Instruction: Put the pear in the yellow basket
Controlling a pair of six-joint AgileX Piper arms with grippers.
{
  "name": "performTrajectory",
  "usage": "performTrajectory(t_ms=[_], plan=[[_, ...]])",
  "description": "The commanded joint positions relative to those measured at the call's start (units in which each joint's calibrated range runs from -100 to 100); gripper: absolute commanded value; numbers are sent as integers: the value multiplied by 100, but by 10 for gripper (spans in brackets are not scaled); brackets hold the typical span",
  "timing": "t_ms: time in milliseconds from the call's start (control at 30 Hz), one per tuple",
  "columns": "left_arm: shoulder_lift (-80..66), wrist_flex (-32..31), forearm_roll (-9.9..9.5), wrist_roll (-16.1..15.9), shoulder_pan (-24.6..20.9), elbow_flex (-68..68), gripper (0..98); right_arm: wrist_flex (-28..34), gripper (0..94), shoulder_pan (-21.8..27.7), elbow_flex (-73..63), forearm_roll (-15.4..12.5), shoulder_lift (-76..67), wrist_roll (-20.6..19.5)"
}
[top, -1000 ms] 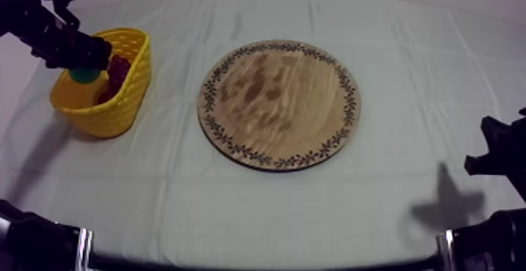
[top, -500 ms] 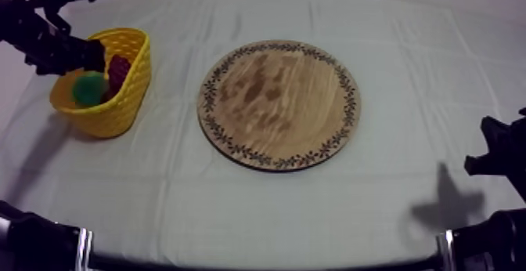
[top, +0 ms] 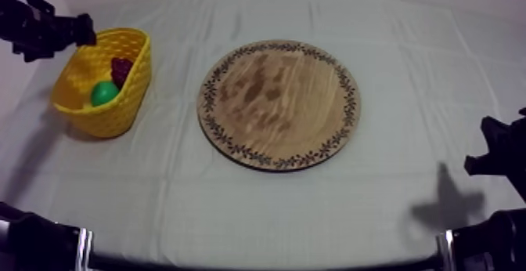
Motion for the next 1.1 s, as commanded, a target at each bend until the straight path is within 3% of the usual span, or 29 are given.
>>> performTrajectory(t_ms=[0,300,400,733,1067], plan=[[-291,-241,-34,159,-77,-45,675,-4,5,-3,5,0,1,3],[-1823,-1226,-264,381,-212,828,171,-4,5,-3,5,0,1,5],[-2431,-1404,-283,417,-295,1194,59,-4,5,-3,5,0,1,5],[-4881,-2281,-43,208,-614,3005,2,-4,5,-3,5,0,1,5],[-7334,-2453,-7,22,-519,4966,0,-4,5,-3,5,0,1,5]])
